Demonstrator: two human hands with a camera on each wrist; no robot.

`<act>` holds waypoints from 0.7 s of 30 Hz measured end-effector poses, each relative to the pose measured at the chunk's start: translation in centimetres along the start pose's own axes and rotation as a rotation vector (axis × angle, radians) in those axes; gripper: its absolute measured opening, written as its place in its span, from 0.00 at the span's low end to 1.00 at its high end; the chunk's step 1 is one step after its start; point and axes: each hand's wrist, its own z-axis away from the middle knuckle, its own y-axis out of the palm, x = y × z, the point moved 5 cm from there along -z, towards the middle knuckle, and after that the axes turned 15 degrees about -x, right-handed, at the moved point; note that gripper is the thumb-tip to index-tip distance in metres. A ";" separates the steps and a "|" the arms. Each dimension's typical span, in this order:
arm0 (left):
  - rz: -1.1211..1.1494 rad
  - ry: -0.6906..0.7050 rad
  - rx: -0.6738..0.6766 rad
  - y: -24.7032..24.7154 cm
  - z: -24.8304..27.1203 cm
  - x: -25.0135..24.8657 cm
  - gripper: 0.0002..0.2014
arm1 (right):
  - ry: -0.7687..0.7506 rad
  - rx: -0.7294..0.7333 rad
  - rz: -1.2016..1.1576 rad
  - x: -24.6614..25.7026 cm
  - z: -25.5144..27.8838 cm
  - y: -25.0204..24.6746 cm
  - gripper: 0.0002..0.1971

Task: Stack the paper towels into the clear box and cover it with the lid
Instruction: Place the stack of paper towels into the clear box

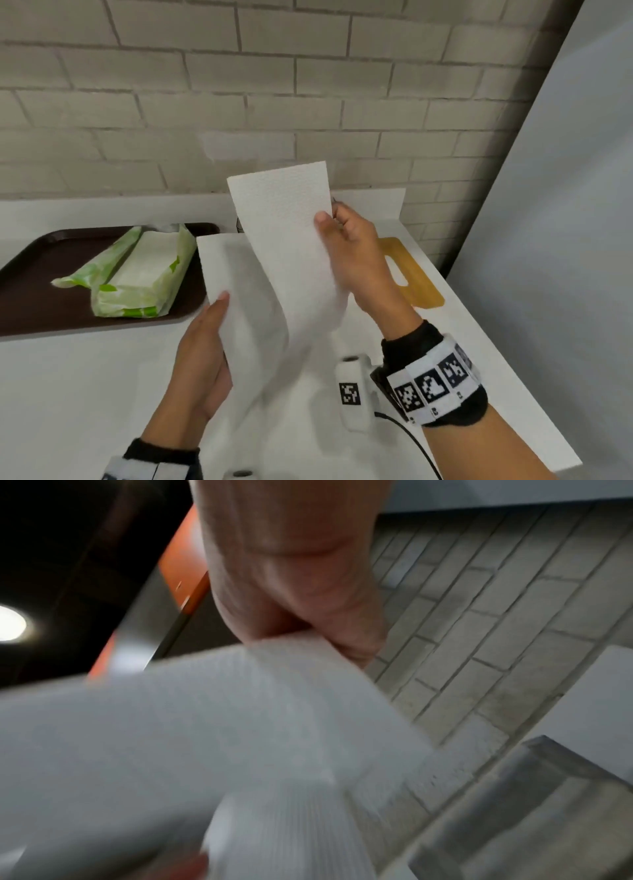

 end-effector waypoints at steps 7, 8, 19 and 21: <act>-0.220 0.039 0.096 1.6 1.5 1.3 0.21 | 0.030 0.099 0.459 -6.9 5.3 3.8 0.10; -0.254 0.042 0.071 1.2 1.5 1.7 0.21 | 0.075 0.129 0.417 -7.3 5.6 4.0 0.11; 0.023 -0.206 -0.065 -1.2 -0.1 3.2 0.22 | 0.386 0.220 0.229 -8.5 0.2 -1.2 0.06; 0.010 -0.199 -0.013 -1.3 -0.2 3.0 0.20 | 0.383 0.158 0.357 -10.2 -1.9 -3.2 0.04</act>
